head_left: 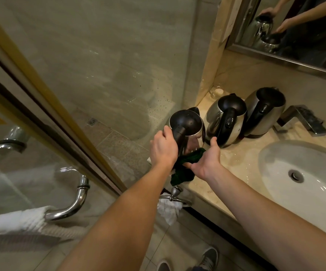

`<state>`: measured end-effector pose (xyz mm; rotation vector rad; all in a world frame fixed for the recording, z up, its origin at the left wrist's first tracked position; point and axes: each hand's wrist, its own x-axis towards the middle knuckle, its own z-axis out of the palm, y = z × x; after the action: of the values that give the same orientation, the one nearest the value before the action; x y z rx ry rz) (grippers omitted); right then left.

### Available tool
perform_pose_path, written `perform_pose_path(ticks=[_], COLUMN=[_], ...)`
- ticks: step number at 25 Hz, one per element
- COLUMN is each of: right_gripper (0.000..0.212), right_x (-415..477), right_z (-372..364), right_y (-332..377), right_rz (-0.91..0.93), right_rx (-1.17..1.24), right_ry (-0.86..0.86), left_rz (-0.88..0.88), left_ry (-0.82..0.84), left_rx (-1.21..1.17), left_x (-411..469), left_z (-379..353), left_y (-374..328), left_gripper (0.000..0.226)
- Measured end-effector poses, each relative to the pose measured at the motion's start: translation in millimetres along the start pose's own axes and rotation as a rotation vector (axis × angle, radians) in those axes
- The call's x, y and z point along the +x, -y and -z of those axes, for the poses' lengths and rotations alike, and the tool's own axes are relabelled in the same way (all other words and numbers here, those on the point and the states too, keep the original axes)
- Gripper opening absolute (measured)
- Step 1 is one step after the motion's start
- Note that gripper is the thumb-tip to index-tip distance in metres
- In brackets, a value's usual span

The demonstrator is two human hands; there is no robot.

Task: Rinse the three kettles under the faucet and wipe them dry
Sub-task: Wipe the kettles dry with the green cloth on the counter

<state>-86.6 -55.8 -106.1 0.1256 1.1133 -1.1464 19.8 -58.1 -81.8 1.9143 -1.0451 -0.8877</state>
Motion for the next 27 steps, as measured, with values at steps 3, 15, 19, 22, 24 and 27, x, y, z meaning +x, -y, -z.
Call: perform_pose_path(ticks=[3,15,19,22,24,27], right_gripper=[0.085,0.089,0.092,0.092,0.090,0.094], right_x=[-11,-20,0,10,11,11], right_z=[-12,-31,-19,-11,-9,-11], right_y=[10,43,50,47,45,45], right_rz=[0.026,0.086,0.045,0.016,0.003,-0.023], right_rx=[-0.028,-0.380,-0.361,-0.366,-0.371,-0.389], right_ry=[0.023,-0.041,-0.087,-0.097,-0.092,-0.070], left_rz=[-0.001,0.067,0.049,0.032,0.023,-0.010], left_ry=[0.000,-0.223,-0.269,-0.289,-0.291,-0.296], left_rx=[0.006,0.074,0.142,0.147,0.133,0.110], left_x=[-1,-16,-13,-11,-7,-2], left_z=[1,-8,-12,-12,-11,-9], left_y=[0,-23,-21,-19,-19,-19], left_gripper=[0.054,0.042,0.042,0.044,0.046,0.046])
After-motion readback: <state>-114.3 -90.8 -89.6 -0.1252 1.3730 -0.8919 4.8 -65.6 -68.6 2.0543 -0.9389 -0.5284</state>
